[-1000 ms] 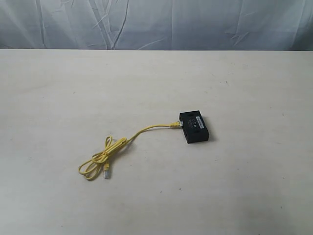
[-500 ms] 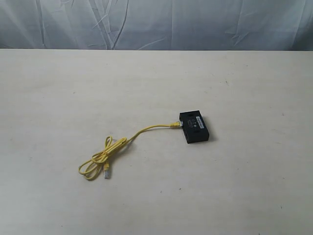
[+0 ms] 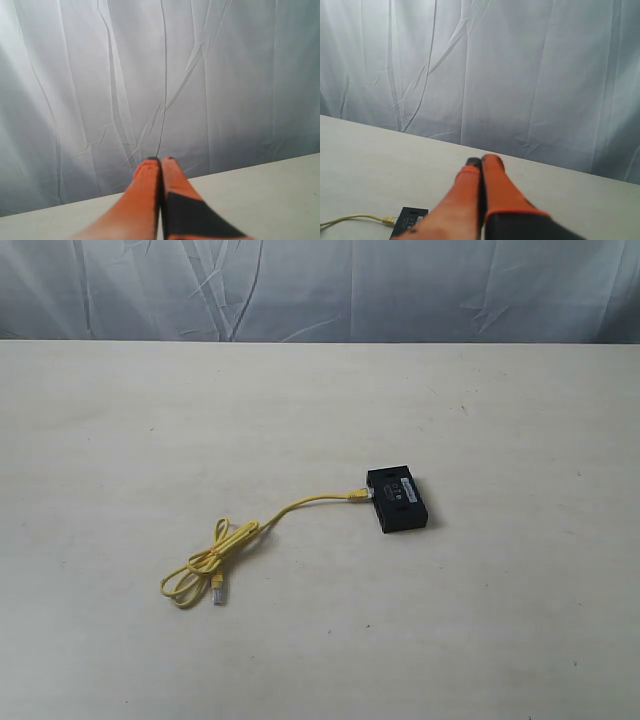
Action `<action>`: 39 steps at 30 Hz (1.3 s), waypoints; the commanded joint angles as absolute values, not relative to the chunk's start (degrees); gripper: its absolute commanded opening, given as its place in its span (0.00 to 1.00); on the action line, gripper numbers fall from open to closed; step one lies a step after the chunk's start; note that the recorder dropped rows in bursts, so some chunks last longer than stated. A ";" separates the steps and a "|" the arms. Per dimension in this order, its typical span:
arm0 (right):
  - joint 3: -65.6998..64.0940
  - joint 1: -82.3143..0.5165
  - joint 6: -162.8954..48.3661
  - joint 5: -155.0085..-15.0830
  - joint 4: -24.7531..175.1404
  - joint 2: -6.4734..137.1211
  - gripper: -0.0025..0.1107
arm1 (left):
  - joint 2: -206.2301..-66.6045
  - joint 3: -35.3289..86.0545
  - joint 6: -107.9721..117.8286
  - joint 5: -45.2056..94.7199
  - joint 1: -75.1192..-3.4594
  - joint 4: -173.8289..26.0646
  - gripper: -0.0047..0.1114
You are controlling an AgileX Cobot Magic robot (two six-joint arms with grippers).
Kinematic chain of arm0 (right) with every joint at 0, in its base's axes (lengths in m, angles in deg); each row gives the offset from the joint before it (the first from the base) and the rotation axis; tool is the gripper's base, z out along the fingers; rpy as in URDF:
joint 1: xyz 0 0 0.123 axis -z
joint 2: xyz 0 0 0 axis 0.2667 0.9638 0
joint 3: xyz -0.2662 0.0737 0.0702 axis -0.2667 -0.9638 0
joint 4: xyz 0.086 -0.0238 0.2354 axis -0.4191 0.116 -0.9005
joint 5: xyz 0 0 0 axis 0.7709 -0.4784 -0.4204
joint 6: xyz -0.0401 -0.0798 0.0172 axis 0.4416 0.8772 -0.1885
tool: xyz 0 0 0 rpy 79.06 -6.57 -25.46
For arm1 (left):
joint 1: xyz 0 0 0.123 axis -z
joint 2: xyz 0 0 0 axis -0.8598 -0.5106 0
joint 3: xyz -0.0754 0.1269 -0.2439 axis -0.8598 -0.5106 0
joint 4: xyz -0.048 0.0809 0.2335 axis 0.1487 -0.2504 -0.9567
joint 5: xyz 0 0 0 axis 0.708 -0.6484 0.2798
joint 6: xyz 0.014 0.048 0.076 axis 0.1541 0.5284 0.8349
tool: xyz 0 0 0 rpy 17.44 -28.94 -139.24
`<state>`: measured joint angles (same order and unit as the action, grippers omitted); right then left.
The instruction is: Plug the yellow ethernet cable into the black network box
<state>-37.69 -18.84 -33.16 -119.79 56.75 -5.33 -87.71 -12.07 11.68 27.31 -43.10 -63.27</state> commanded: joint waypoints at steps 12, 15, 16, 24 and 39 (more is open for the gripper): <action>-37.91 -18.79 -33.13 -119.09 56.63 -5.72 0.01 | -85.68 -12.43 17.94 26.48 -49.57 -79.09 0.04; -37.91 -18.79 -33.13 -119.09 56.63 -5.72 0.01 | -83.69 -12.43 15.00 29.47 -53.97 -72.62 0.04; -37.91 -18.79 -33.13 -119.09 56.63 -5.72 0.01 | -82.80 -12.57 14.38 31.90 -55.70 -70.23 0.04; -37.91 -18.79 -33.13 -119.09 56.63 -5.72 0.01 | -75.67 -26.08 14.38 39.48 -65.03 -62.02 0.04; -37.91 -18.79 -33.13 -119.09 56.59 -5.92 0.01 | -66.60 -35.33 14.57 38.65 -64.90 -64.45 0.04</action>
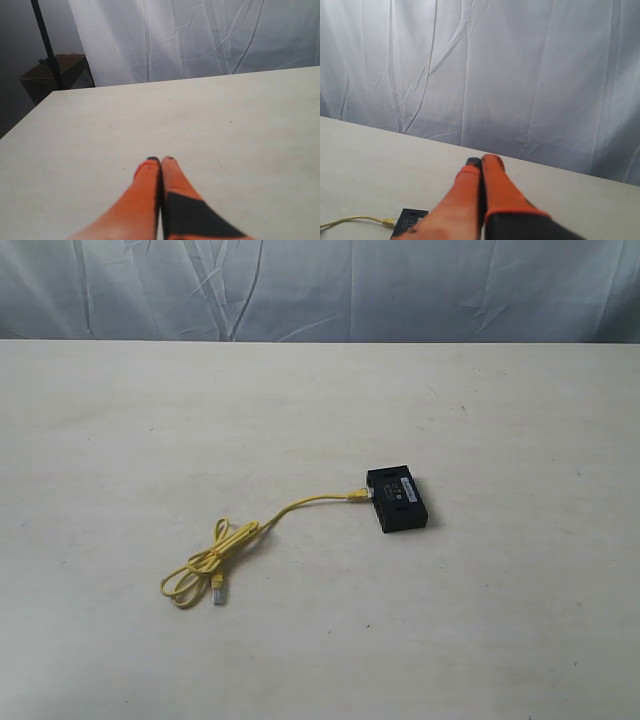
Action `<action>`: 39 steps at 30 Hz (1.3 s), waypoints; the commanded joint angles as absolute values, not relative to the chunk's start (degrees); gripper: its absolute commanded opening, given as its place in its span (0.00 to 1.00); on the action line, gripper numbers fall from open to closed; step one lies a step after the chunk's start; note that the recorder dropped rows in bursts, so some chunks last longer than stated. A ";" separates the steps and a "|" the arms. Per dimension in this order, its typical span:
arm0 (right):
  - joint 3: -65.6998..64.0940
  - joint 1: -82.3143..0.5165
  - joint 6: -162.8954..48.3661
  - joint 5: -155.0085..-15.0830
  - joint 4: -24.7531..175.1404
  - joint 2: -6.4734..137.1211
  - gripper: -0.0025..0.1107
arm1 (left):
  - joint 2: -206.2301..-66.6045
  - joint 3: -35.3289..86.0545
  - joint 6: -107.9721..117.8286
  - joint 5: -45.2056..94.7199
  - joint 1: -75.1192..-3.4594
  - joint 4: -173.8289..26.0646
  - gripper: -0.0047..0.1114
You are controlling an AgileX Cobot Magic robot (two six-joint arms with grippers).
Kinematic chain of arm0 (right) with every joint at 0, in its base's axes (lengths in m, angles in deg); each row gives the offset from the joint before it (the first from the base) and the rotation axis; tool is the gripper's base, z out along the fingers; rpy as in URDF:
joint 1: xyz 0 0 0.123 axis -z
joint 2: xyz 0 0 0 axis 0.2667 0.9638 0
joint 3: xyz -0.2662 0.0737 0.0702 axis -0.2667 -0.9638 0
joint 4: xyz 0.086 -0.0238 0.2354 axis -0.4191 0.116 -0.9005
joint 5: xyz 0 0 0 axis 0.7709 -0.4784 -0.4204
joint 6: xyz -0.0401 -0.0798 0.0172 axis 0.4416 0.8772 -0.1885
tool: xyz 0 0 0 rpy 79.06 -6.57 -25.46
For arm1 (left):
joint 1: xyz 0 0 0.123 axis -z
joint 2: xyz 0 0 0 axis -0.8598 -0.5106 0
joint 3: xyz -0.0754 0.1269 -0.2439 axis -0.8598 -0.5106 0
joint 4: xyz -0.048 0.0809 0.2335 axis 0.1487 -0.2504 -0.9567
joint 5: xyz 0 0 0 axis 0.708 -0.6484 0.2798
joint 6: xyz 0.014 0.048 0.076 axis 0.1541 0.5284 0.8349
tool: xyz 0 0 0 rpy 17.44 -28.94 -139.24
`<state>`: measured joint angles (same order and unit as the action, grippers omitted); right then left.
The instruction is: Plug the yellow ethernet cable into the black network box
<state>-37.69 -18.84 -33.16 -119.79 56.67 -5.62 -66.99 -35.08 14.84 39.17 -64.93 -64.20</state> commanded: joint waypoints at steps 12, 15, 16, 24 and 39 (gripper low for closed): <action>-37.91 -18.79 -33.13 -119.09 56.59 -5.92 0.01 | -66.60 -35.33 14.57 38.65 -64.90 -64.45 0.04; -37.91 -18.79 -33.13 -119.09 56.59 -5.92 0.01 | -66.60 -35.33 14.57 38.65 -64.90 -64.45 0.04; -37.91 -18.79 -33.13 -119.09 56.59 -5.92 0.01 | -66.60 -35.33 14.57 38.65 -64.90 -64.45 0.04; -49.35 -18.79 -36.86 -114.08 58.66 -5.84 0.01 | -66.60 -35.33 14.57 38.65 -64.90 -64.45 0.04; -65.70 -19.14 -54.11 -106.05 69.80 -6.47 0.01 | -66.60 -35.33 14.57 38.65 -64.90 -64.45 0.04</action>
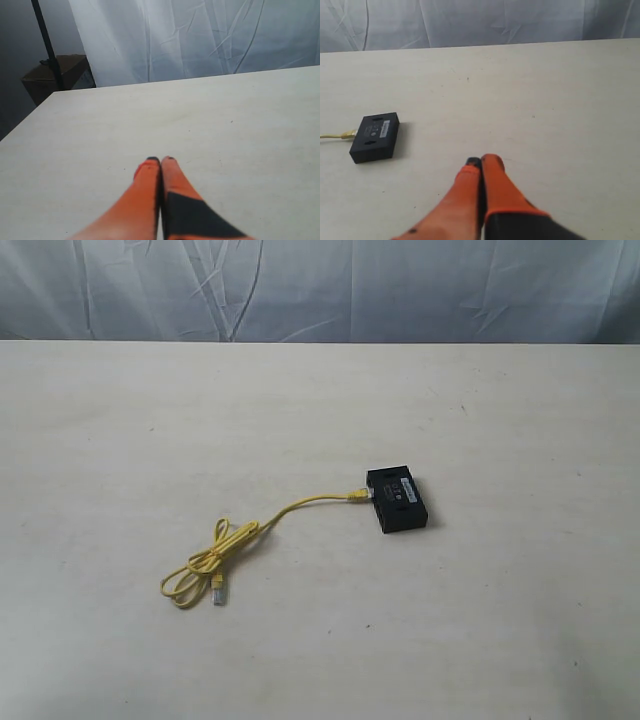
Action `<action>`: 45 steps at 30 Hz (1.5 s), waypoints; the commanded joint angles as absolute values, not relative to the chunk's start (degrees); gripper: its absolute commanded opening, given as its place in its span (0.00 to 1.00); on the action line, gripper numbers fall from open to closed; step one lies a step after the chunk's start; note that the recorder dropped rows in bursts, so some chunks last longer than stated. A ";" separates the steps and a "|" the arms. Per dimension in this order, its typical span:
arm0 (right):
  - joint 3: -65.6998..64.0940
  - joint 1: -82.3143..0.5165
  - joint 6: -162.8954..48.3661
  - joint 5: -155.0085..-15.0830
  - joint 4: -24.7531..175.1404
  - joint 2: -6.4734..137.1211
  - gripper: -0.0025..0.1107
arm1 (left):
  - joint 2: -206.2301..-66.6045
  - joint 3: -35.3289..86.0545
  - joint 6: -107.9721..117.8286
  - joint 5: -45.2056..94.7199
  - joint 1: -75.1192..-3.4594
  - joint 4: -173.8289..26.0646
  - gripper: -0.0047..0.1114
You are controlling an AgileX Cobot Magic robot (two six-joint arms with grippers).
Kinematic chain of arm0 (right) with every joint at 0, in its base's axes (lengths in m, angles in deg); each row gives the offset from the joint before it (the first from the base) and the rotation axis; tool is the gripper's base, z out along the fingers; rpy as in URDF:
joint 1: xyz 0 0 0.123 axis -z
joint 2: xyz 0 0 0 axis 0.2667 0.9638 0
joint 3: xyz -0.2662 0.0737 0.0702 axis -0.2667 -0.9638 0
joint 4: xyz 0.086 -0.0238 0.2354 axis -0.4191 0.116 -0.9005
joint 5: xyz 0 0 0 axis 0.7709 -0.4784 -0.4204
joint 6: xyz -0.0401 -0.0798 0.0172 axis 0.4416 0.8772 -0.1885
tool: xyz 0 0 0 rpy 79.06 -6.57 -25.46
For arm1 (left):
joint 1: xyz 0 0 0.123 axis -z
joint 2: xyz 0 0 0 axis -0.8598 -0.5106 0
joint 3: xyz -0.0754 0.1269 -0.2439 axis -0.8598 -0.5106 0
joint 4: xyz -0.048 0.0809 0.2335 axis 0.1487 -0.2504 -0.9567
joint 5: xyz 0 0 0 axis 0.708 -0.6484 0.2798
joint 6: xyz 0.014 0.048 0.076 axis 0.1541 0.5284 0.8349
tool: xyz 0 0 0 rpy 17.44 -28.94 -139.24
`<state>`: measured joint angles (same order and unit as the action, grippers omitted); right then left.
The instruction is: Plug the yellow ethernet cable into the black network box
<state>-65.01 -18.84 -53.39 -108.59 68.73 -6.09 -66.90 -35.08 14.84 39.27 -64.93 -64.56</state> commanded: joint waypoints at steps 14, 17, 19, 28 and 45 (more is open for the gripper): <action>-65.70 -22.30 -54.11 -105.95 70.71 -6.47 0.01 | -66.60 -35.33 14.57 38.65 -64.90 -64.45 0.04; -65.70 -22.30 -54.11 -105.95 70.71 -6.47 0.01 | -66.60 -35.33 14.57 38.65 -64.90 -64.45 0.04; -65.70 -22.30 -54.11 -105.95 70.71 -6.47 0.01 | -66.60 -35.33 14.57 38.65 -64.90 -64.45 0.04; -65.70 -22.30 -54.11 -105.95 70.71 -6.47 0.01 | -66.60 -35.33 14.57 38.65 -64.90 -64.45 0.04; -65.70 -22.30 -54.11 -105.70 70.71 -6.47 0.01 | -66.60 -35.33 14.57 38.65 -64.90 -64.45 0.04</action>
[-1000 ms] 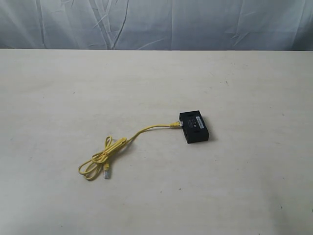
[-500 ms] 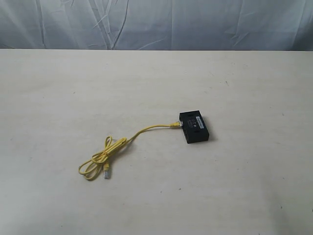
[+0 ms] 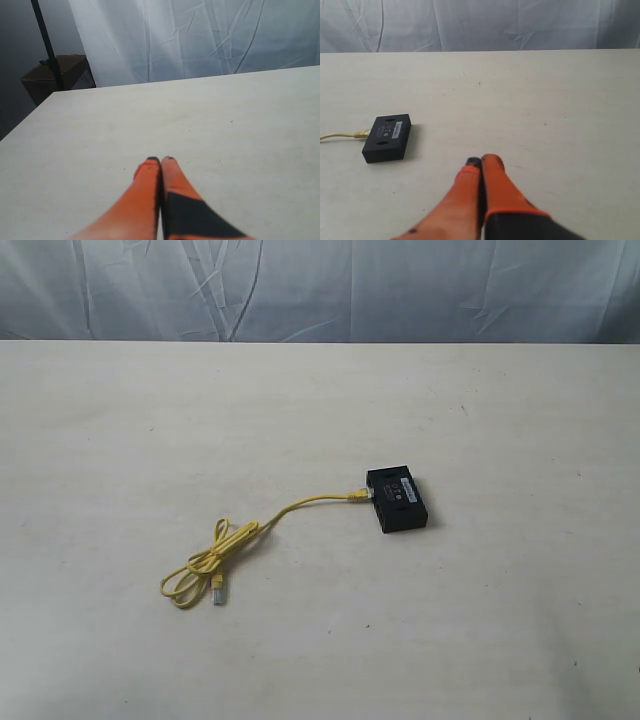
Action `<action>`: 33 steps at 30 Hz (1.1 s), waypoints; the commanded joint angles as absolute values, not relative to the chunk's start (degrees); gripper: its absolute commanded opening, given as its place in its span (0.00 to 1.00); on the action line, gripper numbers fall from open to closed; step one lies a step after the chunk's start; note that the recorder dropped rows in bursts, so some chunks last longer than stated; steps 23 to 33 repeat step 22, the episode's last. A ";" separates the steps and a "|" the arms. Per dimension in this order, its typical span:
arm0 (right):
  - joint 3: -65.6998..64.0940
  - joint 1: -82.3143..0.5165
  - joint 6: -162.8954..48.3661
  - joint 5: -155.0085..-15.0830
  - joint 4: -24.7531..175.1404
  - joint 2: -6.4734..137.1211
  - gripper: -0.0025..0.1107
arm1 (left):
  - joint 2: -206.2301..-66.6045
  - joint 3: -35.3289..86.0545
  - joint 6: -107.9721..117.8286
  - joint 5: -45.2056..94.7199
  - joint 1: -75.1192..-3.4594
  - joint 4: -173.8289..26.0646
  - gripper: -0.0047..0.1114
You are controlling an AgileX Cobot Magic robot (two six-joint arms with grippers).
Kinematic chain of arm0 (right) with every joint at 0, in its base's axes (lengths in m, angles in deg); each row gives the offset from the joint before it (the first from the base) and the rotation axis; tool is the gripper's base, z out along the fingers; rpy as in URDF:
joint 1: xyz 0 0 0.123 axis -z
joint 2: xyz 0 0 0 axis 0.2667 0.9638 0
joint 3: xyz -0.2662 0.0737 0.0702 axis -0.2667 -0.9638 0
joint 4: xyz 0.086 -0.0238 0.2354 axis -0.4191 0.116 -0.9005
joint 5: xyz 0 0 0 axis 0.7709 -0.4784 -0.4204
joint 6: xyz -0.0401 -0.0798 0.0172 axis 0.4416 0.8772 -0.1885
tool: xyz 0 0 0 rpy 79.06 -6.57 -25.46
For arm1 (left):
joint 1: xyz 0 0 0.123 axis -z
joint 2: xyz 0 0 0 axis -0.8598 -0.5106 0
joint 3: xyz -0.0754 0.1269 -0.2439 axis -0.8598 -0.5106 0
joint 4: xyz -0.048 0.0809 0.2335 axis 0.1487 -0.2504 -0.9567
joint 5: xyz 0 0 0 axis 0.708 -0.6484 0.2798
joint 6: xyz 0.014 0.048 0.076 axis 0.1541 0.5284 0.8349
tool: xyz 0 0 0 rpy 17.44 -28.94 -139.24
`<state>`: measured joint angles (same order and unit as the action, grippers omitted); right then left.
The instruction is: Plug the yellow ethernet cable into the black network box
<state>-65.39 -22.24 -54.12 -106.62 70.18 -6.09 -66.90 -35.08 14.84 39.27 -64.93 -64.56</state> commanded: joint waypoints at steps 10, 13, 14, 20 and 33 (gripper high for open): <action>-65.70 -22.30 -54.11 -105.70 70.71 -6.47 0.01 | -66.60 -35.33 14.57 38.65 -64.90 -64.45 0.04; -65.70 -22.30 -54.11 -105.70 70.71 -6.47 0.01 | -66.60 -35.33 14.57 38.65 -64.90 -64.45 0.04; -65.70 -22.30 -54.11 -105.70 70.71 -6.47 0.01 | -66.60 -35.33 14.57 38.65 -64.90 -64.45 0.04; -65.70 -22.30 -53.99 -105.88 70.19 -6.47 0.01 | -66.60 -35.33 14.57 38.65 -64.90 -64.45 0.04; -65.70 -22.30 -53.99 -105.88 69.32 -6.47 0.01 | -66.60 -35.33 14.57 38.65 -64.90 -64.45 0.04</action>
